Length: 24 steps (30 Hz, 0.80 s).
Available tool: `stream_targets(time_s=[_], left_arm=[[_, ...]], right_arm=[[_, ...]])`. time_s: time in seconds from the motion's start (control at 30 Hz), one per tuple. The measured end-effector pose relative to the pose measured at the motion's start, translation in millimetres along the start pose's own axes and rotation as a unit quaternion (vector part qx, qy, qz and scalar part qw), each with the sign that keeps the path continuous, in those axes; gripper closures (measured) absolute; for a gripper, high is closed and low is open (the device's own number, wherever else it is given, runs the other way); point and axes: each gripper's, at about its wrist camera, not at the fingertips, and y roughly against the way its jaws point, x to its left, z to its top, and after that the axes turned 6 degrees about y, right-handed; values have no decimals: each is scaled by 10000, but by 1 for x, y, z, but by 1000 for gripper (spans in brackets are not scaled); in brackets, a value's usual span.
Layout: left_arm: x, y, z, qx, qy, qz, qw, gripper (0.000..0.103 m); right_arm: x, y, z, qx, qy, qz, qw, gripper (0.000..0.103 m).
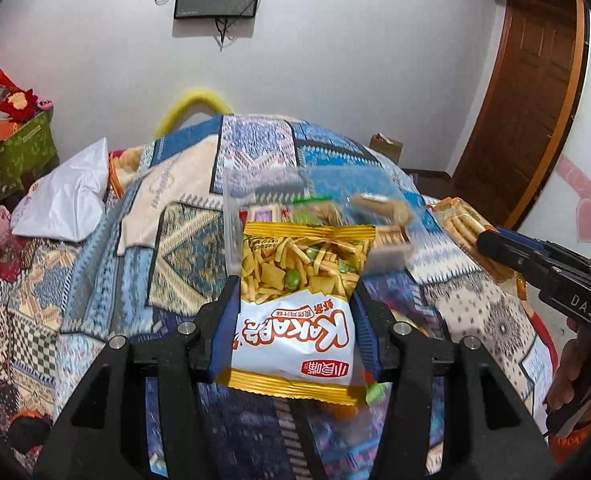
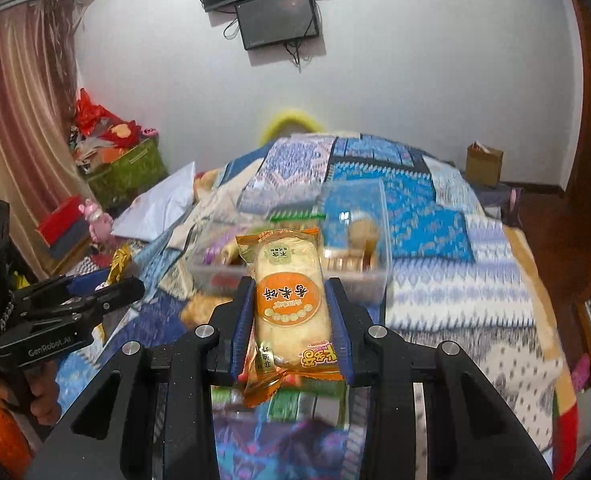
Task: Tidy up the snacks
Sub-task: 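Carry the chip bag and round bread into the clear box and release both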
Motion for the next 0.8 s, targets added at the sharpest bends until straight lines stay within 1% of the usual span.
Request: stream_targets(time_s=[0.17,0.43,0.63,0.8], left_arm=[[6,-17,25,-101,41,60,9999,51],[16,-58,55,-20,173,149,9997,51],[18,-95,68,127,292,88,9995,51],[17,-128,74,247,266,194,9992,51]], right_arm=[[-2,-13,23,-135,60,-66,9999,70],[-10,-42,51,-206,105,-143,9996,70],[-15,-73,56,-59,93,-164,9998,70],[-23,-103,53,210,18,-147,9997,70]])
